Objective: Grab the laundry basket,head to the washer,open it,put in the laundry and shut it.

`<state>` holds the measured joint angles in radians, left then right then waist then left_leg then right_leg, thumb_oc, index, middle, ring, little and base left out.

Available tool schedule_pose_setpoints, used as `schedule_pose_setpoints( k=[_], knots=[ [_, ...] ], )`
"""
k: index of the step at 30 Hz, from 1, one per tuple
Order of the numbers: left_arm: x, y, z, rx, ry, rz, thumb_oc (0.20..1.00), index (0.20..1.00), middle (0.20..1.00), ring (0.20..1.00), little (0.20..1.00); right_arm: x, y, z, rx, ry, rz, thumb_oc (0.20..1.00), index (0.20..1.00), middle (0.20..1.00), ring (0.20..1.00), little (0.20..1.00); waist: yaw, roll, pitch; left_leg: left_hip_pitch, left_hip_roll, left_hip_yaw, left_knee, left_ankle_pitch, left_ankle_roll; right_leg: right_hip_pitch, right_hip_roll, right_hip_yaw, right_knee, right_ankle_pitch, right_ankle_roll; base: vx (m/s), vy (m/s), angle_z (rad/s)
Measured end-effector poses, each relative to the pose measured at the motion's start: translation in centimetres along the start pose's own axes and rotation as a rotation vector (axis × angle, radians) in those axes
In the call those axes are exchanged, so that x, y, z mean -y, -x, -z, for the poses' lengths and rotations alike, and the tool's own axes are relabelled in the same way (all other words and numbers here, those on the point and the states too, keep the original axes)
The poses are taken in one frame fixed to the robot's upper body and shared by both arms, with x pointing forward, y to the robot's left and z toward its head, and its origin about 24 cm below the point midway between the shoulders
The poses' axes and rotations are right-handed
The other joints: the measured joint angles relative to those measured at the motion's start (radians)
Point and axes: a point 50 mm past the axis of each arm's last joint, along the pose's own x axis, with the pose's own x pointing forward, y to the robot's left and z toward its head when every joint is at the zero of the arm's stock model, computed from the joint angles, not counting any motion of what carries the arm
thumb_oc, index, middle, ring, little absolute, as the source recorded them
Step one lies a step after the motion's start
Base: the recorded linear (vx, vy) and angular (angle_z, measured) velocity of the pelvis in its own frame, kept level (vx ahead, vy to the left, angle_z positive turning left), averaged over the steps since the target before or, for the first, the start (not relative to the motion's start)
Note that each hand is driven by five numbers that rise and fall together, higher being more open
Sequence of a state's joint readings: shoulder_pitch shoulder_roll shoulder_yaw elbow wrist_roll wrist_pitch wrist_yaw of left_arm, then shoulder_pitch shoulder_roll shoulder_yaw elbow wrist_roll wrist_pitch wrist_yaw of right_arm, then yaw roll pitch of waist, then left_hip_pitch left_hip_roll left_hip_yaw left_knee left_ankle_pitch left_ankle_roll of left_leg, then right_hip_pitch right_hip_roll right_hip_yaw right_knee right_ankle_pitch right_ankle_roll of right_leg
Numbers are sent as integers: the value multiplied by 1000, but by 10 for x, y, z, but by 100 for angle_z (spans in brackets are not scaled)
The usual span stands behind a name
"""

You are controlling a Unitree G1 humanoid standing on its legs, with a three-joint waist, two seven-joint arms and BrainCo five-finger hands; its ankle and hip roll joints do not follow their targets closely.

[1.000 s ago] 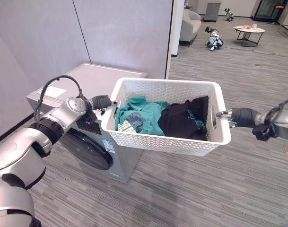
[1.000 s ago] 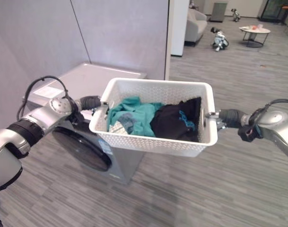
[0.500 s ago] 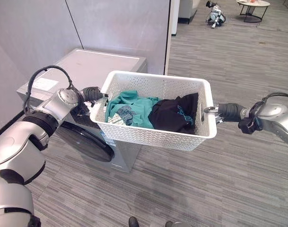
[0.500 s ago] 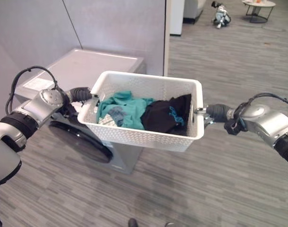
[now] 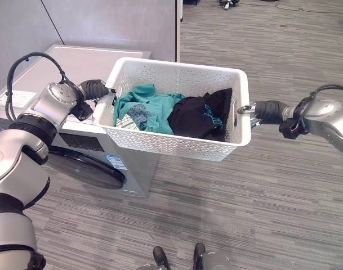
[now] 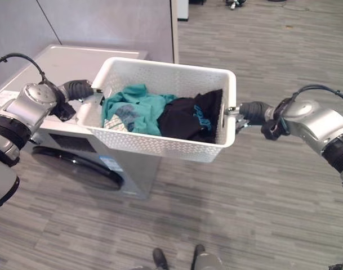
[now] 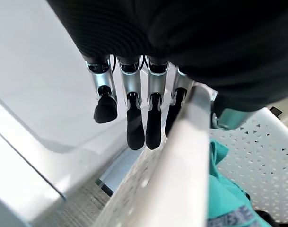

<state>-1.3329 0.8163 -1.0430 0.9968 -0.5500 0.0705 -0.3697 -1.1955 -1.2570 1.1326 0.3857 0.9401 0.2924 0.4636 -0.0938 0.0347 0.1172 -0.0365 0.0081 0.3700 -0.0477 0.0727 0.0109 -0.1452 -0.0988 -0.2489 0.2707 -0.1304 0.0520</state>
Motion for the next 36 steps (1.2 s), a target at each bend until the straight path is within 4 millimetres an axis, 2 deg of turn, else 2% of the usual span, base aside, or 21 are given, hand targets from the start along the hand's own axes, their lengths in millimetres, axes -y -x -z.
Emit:
schedule_pose_setpoints(
  k=[3, 4, 5, 6, 10, 13, 14, 15, 16, 17, 18, 19, 21, 23, 25, 26, 27, 28, 30, 33, 36],
  knots=[
    [-3, 2, 2, -7, 12, -11, 200, 200, 200, 200, 200, -6, 2, -6, 22, 16, -29, 200, 200, 200, 200, 200, 14, -41, 18, -71, 22, -26, 203, 1, -36, 39, -12, 1, -21, 5, -30, 115, -14, 4],
    [-3, 1, 3, -14, 15, -11, 200, 200, 200, 200, 200, -8, 2, -7, 26, 26, -43, 200, 200, 200, 200, 200, 26, -45, 20, -95, 44, -60, 268, 0, -47, 68, -17, 2, -48, 17, -46, 142, 83, 3],
    [-2, 1, 3, -16, 18, -11, 200, 200, 200, 200, 200, -10, 5, -6, 23, 24, -52, 200, 200, 200, 200, 200, 23, -51, 23, -112, 77, -35, 313, -22, -80, 99, -18, -17, -79, 26, -57, 74, 67, 30],
    [0, -1, 1, -11, 20, -3, 200, 200, 200, 200, 200, -9, 8, -3, 14, 19, -53, 200, 200, 200, 200, 200, 8, -55, 21, -111, 132, 13, 316, -41, -97, 131, -12, -44, -115, 37, -65, 39, 113, 52],
    [1, -2, 4, -17, 17, 1, 200, 200, 200, 200, 200, -7, 9, -1, 9, 13, -48, 200, 200, 200, 200, 200, 6, -45, 10, -104, 173, -59, 152, -23, -126, 112, 2, -14, -132, 53, -56, 124, 188, -5],
    [6, -5, 7, -33, 22, 7, 200, 200, 200, 200, 200, -11, 1, 6, -24, 2, -52, 200, 200, 200, 200, 200, 1, -34, 5, -142, 267, -50, 86, 25, -187, 93, 34, 3, -135, 67, -64, 266, 356, -32],
    [6, -5, 7, -34, 22, 8, 200, 200, 200, 200, 200, -10, 1, 5, -24, 0, -47, 200, 200, 200, 200, 200, 1, -27, 4, -132, 266, -65, 77, 36, -189, 95, 35, 21, -139, 72, -48, 311, 465, -47],
    [6, -5, 8, -38, 23, 7, 200, 200, 200, 200, 200, -10, 3, 1, -4, 5, -45, 200, 200, 200, 200, 200, -2, -1, -8, -111, 219, -81, 76, 49, -172, 96, 16, 37, -143, 75, -17, 301, 494, -43],
    [7, -6, 7, -32, 25, 8, 200, 200, 200, 200, 200, -9, 7, 1, -5, 9, -40, 200, 200, 200, 200, 200, -6, 47, -19, -89, 200, -84, 83, 105, -132, 96, 17, 39, -134, 70, 0, 243, 492, -24],
    [8, -6, 8, -26, 27, 8, 200, 200, 200, 200, 200, -10, 8, 4, -7, 1, -46, 200, 200, 200, 200, 200, -16, 69, -25, -67, 184, -74, 64, 55, -95, 95, -1, 43, -108, 56, 24, 170, 363, 7],
    [10, -7, 8, -26, 19, 15, 200, 200, 200, 200, 200, -13, 9, 5, -14, 3, -58, 200, 200, 200, 200, 200, -23, 63, -25, -68, 128, -73, 81, 50, -83, 86, -55, 48, -83, 54, 37, 212, 556, 7],
    [15, -9, 4, -23, 2, 36, 200, 200, 200, 200, 200, -9, 12, 9, -11, -18, -35, 200, 200, 200, 200, 200, -10, 78, -33, -79, 60, -53, 114, -8, -29, 66, -137, 59, -45, 32, 88, 114, 341, 11],
    [19, -12, -2, -4, -10, 44, 200, 200, 200, 200, 200, -9, 14, 13, -39, -14, -42, 200, 200, 200, 200, 200, -2, 80, -45, -108, 8, -47, 140, -48, -20, 42, -203, 75, -42, 34, 131, 77, 273, -1],
    [15, -11, 0, -5, 4, 27, 200, 200, 200, 200, 200, -16, 7, 19, -53, -22, -76, 200, 200, 200, 200, 200, 4, 69, -52, -128, -33, -18, 163, -73, 1, 13, -242, 79, -54, 66, 159, 71, 342, -15],
    [4, -6, 0, -1, 10, -1, 200, 200, 200, 200, 200, -23, -2, 14, -35, -24, -102, 200, 200, 200, 200, 200, 18, 67, -61, -156, -34, 21, 191, -100, 36, 0, -254, 70, -89, 114, 171, 123, 296, -47],
    [-4, -2, 1, -6, 12, -28, 200, 200, 200, 200, 200, -27, -8, 11, -23, -24, -112, 200, 200, 200, 200, 200, 36, 68, -63, -154, -26, 64, 176, -105, 44, -17, -255, 41, -110, 158, 159, 167, 320, -103],
    [-11, 2, 3, -9, 24, -48, 200, 200, 200, 200, 200, -33, -13, 7, -10, -19, -134, 200, 200, 200, 200, 200, 62, 68, -63, -141, -24, 99, 148, -108, 48, -27, -256, -54, -123, 197, 136, 130, 293, -132],
    [-17, 7, 9, -30, 24, -67, 200, 200, 200, 200, 200, -40, -18, 3, 3, -14, -168, 200, 200, 200, 200, 200, 73, 62, -67, -102, -29, 122, 90, -91, 37, -16, -241, -141, -127, 199, 156, 115, 218, -88],
    [-17, 7, 12, -42, 21, -67, 200, 200, 200, 200, 200, -42, -19, 3, 3, -15, -173, 200, 200, 200, 200, 200, 54, 41, -79, -88, -41, 120, 71, -90, 33, 13, -228, -137, -171, 200, 160, 90, 174, -22],
    [-19, 10, 21, -69, 19, -68, 200, 200, 200, 200, 200, -46, -28, 0, 18, -32, -189, 200, 200, 200, 200, 200, 53, 28, -87, -54, -22, 134, 25, -70, 30, -6, -148, -102, -105, 123, 146, 64, 101, -23],
    [-20, 12, 24, -82, 25, -73, 200, 200, 200, 200, 200, -48, -31, -4, 29, -33, -197, 200, 200, 200, 200, 200, 50, 14, -96, -35, -9, 113, 7, -46, 30, -27, -38, -1, -46, 24, 57, 59, 48, 5]
  ],
)
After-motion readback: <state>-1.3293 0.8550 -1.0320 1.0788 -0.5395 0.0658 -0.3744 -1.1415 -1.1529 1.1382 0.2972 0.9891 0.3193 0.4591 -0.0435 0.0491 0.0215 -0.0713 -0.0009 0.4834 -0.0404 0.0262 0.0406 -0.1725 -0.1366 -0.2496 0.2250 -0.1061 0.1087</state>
